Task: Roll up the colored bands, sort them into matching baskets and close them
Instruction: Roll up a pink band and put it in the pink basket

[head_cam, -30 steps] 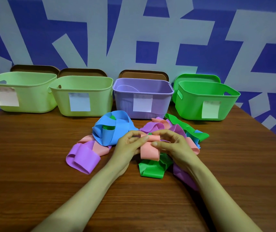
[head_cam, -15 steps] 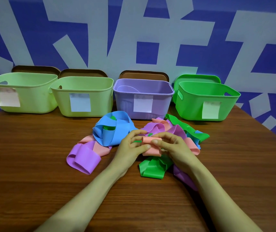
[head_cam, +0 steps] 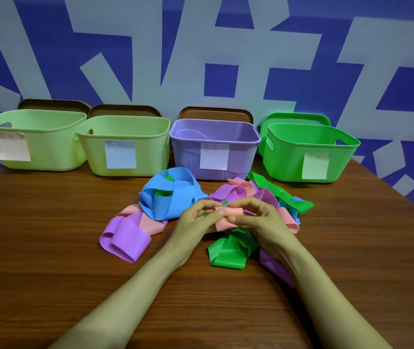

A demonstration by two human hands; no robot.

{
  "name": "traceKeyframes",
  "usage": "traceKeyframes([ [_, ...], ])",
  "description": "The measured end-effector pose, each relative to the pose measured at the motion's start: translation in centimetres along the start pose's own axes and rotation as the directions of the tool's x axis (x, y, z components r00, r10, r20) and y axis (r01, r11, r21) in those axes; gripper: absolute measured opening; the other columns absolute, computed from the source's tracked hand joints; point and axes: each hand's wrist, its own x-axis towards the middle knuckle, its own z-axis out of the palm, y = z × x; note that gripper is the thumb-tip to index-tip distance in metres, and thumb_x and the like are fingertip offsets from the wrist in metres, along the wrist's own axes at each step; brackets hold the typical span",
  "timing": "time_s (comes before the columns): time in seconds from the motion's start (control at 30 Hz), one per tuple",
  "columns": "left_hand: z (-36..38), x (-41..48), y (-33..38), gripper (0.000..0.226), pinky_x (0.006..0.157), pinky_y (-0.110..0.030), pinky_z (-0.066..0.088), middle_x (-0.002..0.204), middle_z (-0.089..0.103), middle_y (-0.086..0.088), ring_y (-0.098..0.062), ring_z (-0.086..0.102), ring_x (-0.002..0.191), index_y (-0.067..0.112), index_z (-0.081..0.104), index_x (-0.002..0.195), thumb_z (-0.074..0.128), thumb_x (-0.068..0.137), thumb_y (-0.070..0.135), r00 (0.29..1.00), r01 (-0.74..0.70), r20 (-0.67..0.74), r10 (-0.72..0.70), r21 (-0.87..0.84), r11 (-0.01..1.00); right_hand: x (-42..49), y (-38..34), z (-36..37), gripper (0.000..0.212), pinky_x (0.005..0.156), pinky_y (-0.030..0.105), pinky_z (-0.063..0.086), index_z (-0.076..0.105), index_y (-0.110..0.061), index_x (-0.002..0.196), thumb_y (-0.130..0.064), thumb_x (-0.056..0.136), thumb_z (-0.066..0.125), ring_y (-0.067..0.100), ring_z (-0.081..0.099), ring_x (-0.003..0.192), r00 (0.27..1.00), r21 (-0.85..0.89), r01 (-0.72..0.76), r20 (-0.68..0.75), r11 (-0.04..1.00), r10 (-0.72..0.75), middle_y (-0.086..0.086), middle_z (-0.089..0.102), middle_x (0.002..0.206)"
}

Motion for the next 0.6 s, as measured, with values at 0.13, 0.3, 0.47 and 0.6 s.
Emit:
traceKeyframes([
  [0.13,0.2,0.0,-0.1,0.007,0.079,-0.027,0.057,0.096,0.067,-0.013,-0.019,0.065,0.09,0.012,0.067,0.094,0.062,0.089,0.011,0.999,0.0,-0.038,-0.001,-0.015,1.0,0.2,0.4,0.0,0.027,0.084,0.039,0.054,0.069,-0.009,0.09,0.009,0.07,0.074,0.027,0.066,0.088,1.0,-0.06,0.017,-0.004,0.998,-0.018,0.019,0.07,0.099],
  [0.3,0.0,0.0,0.2,0.01,0.078,-0.026,0.056,0.093,0.069,-0.008,-0.017,0.067,0.089,0.013,0.067,0.096,0.064,0.087,0.009,0.999,-0.008,-0.046,0.007,-0.024,1.0,0.1,0.2,0.4,0.027,0.069,0.021,0.055,0.064,-0.007,0.101,0.008,0.079,0.067,0.018,0.069,0.081,0.999,0.019,-0.046,-0.001,0.999,0.046,0.014,0.068,0.097],
  [0.47,0.0,-0.3,1.5,0.013,0.079,-0.024,0.056,0.096,0.067,-0.009,-0.018,0.067,0.091,0.01,0.065,0.098,0.064,0.086,0.004,0.997,-0.009,-0.078,0.005,-0.047,0.999,0.1,-1.5,1.2,0.014,0.073,0.021,0.057,0.064,-0.004,0.094,-0.005,0.08,0.067,0.016,0.068,0.08,0.998,0.045,-0.059,0.002,0.997,0.059,0.009,0.069,0.089],
  [0.6,0.1,-0.8,4.0,0.014,0.068,-0.019,0.057,0.088,0.065,-0.008,-0.012,0.067,0.075,0.009,0.064,0.09,0.061,0.086,-0.005,0.992,-0.047,-0.116,0.039,-0.066,0.997,0.1,-4.5,2.2,0.011,0.066,0.019,0.056,0.063,-0.003,0.09,0.007,0.085,0.06,0.013,0.07,0.07,0.996,0.074,-0.064,0.059,0.995,0.06,0.002,0.073,0.074],
])
